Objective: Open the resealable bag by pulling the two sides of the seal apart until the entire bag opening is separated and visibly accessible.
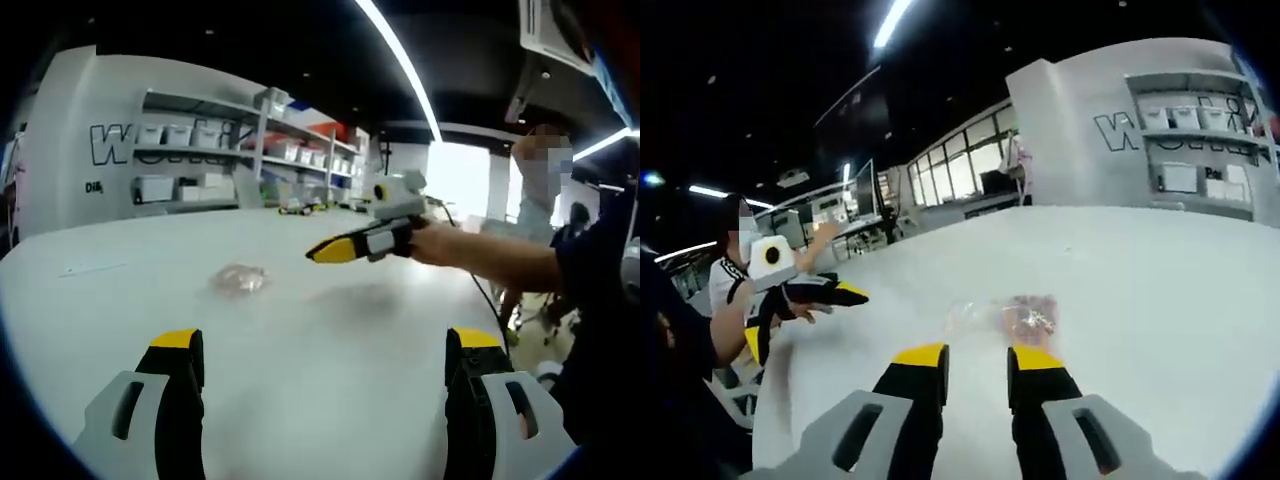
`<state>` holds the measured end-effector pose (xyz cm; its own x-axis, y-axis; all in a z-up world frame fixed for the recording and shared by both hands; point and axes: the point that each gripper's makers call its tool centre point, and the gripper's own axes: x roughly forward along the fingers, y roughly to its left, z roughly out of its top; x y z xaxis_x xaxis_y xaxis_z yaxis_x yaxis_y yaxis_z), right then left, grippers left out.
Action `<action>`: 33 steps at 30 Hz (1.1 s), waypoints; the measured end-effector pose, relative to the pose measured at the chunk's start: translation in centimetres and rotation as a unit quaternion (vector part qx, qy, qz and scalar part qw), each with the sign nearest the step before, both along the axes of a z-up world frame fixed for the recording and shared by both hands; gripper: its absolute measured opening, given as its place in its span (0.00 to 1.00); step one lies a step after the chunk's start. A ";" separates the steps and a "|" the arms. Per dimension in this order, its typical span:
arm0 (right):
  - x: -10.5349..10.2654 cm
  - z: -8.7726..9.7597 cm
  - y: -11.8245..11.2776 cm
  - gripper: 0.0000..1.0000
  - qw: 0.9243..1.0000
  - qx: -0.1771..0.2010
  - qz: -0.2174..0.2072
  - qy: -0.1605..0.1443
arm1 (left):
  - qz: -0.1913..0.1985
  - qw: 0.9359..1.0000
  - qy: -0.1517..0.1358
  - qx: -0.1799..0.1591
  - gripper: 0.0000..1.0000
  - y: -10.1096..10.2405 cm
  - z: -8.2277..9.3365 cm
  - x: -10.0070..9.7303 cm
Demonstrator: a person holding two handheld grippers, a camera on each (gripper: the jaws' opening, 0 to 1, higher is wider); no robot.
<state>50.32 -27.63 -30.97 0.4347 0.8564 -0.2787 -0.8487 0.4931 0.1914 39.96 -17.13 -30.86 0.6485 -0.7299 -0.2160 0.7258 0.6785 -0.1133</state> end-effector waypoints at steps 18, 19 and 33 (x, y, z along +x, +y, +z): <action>-3.1 0.2 -1.9 0.22 1.000 -0.015 -0.001 -0.026 | 0.001 1.000 0.001 0.001 1.00 -0.1 0.0 -0.5; -3.3 0.2 -1.9 0.22 0.999 -0.016 -0.001 -0.029 | 0.001 1.000 0.001 0.000 1.00 -0.1 -0.1 -0.5; -5.2 -1.1 -3.0 0.22 0.999 -0.031 -0.004 -0.034 | 0.000 1.000 0.001 0.003 1.00 -0.3 -0.2 -0.8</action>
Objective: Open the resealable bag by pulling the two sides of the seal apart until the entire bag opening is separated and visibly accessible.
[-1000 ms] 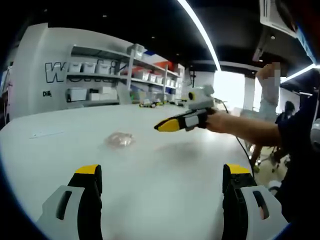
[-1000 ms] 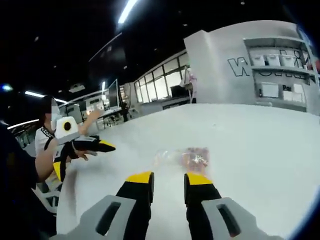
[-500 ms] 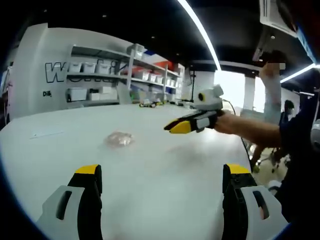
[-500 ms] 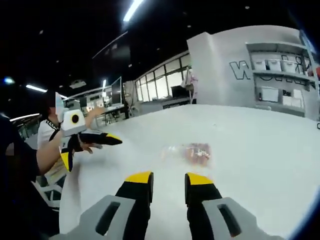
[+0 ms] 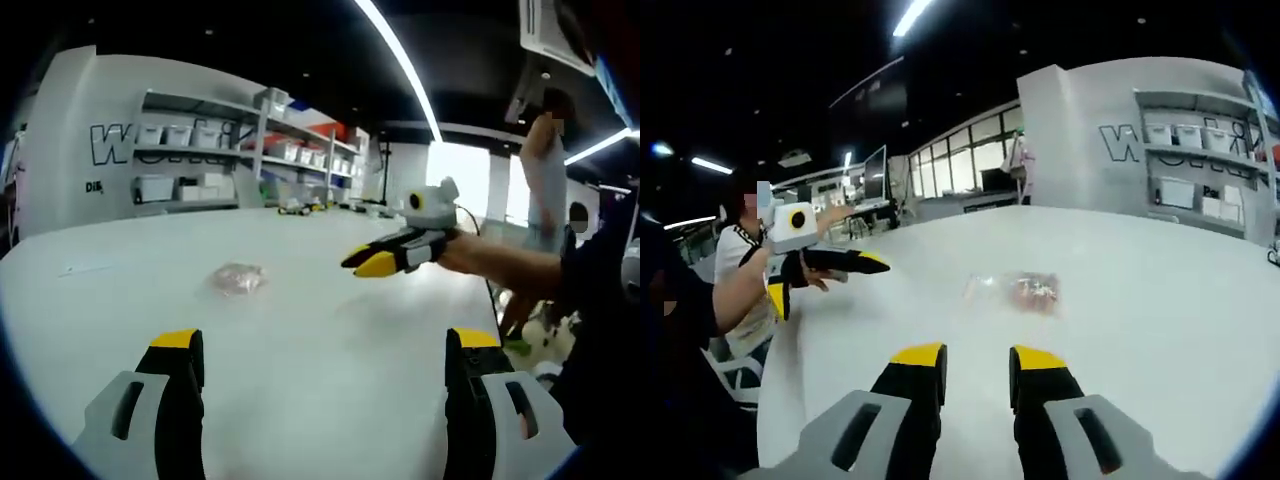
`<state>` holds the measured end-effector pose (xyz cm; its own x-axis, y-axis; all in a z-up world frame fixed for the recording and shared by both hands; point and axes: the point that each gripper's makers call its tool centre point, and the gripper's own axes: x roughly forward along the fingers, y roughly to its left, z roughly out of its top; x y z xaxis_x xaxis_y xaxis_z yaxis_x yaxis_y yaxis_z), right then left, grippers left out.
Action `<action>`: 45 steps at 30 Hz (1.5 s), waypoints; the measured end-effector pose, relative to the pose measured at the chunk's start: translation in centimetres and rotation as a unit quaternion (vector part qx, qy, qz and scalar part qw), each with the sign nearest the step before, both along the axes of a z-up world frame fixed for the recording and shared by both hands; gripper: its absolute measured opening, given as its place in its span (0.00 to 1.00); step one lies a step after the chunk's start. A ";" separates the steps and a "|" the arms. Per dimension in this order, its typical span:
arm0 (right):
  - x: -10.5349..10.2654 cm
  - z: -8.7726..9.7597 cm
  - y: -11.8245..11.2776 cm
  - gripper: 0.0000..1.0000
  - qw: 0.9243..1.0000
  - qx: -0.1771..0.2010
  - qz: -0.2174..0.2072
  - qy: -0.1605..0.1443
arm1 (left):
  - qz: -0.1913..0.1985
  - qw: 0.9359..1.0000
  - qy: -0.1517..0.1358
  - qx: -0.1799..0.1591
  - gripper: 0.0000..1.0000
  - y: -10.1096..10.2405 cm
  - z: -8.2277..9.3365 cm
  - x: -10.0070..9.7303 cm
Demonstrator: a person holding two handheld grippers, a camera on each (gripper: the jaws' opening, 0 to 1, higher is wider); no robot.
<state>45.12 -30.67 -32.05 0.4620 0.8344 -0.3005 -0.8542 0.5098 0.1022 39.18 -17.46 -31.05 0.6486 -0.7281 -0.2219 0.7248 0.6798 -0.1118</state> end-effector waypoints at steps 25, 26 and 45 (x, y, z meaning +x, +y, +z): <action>-1.8 -1.0 -0.9 0.28 1.000 -0.006 -0.006 -0.006 | 0.001 1.000 0.005 -0.001 1.00 0.1 -0.5 -0.4; -1.8 -1.1 -0.9 0.30 1.000 -0.006 -0.007 -0.008 | 0.002 1.000 0.004 -0.002 1.00 0.1 -0.5 -0.4; -2.5 -1.7 -1.1 0.72 0.999 -0.004 -0.018 -0.037 | 0.003 1.000 0.006 -0.004 1.00 0.1 -0.7 -0.6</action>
<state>42.63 -31.78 -33.73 0.5124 0.8146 -0.2718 -0.8407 0.5405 0.0348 38.61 -17.35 -31.75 0.6510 -0.7254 -0.2238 0.7189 0.6837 -0.1251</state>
